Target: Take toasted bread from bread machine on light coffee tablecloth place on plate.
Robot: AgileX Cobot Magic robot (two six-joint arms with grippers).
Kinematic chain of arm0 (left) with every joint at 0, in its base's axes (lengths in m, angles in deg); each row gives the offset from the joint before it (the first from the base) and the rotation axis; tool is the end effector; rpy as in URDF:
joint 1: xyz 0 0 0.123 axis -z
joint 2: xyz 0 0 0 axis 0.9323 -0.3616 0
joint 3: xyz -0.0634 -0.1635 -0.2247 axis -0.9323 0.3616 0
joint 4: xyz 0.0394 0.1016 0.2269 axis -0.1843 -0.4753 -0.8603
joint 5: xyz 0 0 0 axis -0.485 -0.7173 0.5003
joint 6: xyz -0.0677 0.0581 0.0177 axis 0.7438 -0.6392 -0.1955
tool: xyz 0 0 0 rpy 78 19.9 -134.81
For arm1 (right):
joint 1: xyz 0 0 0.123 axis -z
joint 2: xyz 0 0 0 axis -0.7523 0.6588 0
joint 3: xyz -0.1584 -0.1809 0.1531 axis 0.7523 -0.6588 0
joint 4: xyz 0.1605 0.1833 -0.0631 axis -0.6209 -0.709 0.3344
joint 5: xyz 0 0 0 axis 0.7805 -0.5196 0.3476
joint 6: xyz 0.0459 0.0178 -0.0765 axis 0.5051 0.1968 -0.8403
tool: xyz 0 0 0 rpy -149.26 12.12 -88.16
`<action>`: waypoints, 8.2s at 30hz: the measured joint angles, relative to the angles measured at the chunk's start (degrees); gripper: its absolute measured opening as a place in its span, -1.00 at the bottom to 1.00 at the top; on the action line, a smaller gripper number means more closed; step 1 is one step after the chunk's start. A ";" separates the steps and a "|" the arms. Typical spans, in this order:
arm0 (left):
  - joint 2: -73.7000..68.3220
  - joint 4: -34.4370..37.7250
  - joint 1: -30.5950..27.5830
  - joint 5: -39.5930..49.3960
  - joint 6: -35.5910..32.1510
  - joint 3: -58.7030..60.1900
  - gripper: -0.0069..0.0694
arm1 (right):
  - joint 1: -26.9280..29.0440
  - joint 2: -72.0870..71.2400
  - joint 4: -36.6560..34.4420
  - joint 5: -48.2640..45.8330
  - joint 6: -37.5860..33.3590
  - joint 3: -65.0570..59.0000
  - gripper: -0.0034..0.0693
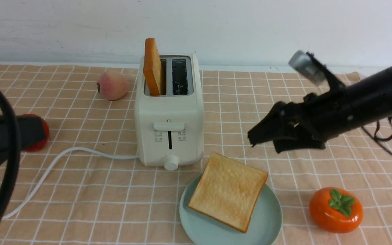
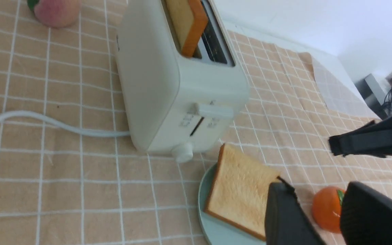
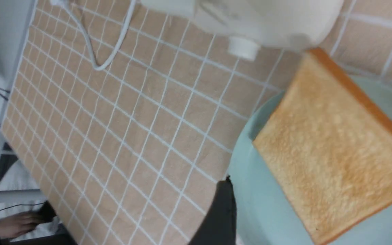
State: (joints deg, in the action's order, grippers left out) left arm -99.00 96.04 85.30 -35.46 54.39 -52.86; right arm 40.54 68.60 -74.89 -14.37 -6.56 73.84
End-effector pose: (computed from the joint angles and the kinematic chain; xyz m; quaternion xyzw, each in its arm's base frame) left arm 0.1188 -0.0513 0.3784 -0.0452 0.8191 -0.2862 0.4951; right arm 0.3273 0.1094 0.3056 -0.1500 0.8877 0.3685 0.2318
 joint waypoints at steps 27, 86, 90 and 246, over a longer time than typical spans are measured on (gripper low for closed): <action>-63.54 -8.65 0.10 13.25 2.13 -54.40 0.18 | -12.60 -23.75 29.73 -3.91 16.85 9.56 0.52; -52.63 54.50 6.68 7.68 -48.92 -14.05 -0.63 | -12.60 -23.75 30.07 -6.78 16.90 9.54 0.51; -56.72 63.98 9.63 2.25 -59.31 -11.62 -0.63 | -12.60 -23.75 29.90 -6.84 16.90 9.54 0.51; 39.81 -15.84 -10.98 -12.22 3.26 49.17 -0.76 | -12.60 -92.71 68.74 32.20 50.07 -62.27 -0.74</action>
State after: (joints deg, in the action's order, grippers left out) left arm -59.19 80.20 74.32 -47.67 57.65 -3.69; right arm 27.94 -24.11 -6.15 17.83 43.52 11.57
